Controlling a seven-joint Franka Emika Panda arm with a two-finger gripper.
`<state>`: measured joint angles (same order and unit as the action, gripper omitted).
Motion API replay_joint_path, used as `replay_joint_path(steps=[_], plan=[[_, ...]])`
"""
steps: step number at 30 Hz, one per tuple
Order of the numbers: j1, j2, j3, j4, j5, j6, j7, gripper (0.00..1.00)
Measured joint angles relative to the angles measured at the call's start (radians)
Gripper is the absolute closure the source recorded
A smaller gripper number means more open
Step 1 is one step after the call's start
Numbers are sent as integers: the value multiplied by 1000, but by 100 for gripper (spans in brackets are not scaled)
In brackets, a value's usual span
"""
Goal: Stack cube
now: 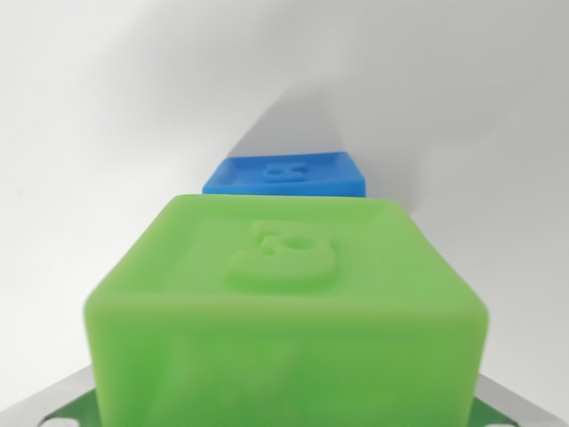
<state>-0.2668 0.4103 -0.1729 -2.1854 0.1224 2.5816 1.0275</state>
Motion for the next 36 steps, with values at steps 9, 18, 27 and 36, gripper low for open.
replay_joint_path(steps=[9,18,27,36], plan=[[-4,42,6,4,14,36,-11,100],[-8,67,12,9,22,57,-16,100],[-8,70,13,10,24,60,-17,0],[-9,70,13,10,24,60,-17,0]])
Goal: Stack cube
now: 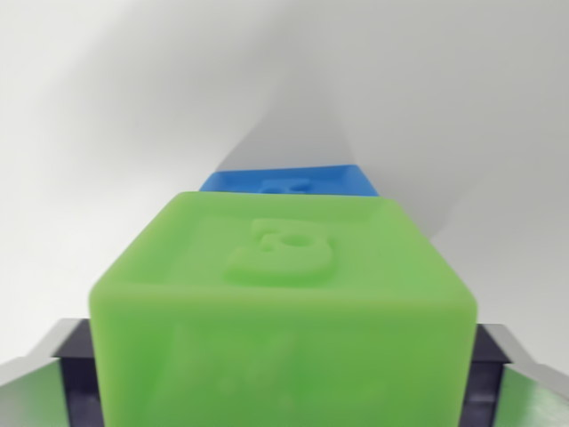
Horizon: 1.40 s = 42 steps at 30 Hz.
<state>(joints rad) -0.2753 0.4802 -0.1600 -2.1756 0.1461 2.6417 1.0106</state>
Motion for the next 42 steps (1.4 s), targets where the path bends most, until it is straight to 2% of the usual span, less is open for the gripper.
replay_joint_path(steps=[27,34,42], plan=[[1,-9,-1,-1,0,-7,1,0],[5,-40,-8,-4,-6,-31,5,0],[14,-91,-19,-10,-22,-76,15,0]])
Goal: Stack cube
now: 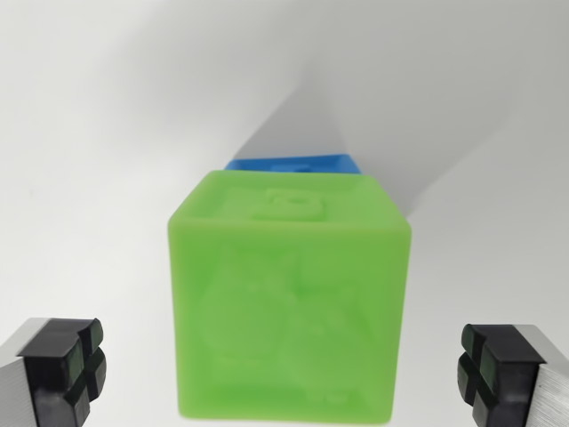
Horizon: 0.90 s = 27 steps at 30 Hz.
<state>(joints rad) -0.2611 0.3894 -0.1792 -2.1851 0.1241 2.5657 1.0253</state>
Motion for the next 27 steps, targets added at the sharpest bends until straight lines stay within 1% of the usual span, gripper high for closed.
replay_joint_path(steps=[3,12,19,27], plan=[[2,-20,-3,-1,-6,-18,4,0],[9,-97,-14,-1,-34,-93,22,0],[9,-154,-17,8,-55,-157,36,0],[9,-213,-18,27,-74,-232,50,0]])
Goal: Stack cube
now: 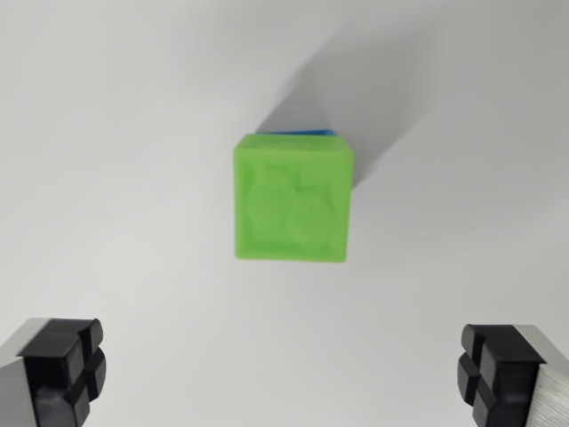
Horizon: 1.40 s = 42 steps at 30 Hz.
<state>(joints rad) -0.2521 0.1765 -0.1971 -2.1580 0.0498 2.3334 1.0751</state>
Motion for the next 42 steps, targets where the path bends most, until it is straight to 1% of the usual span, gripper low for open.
replay_joint_path(steps=[8,22,32,42], plan=[[0,-51,0,29,-15,-78,10,0],[0,-118,0,97,-32,-211,22,0],[0,-146,0,147,-38,-289,26,0],[0,-159,0,182,-41,-338,29,0]])
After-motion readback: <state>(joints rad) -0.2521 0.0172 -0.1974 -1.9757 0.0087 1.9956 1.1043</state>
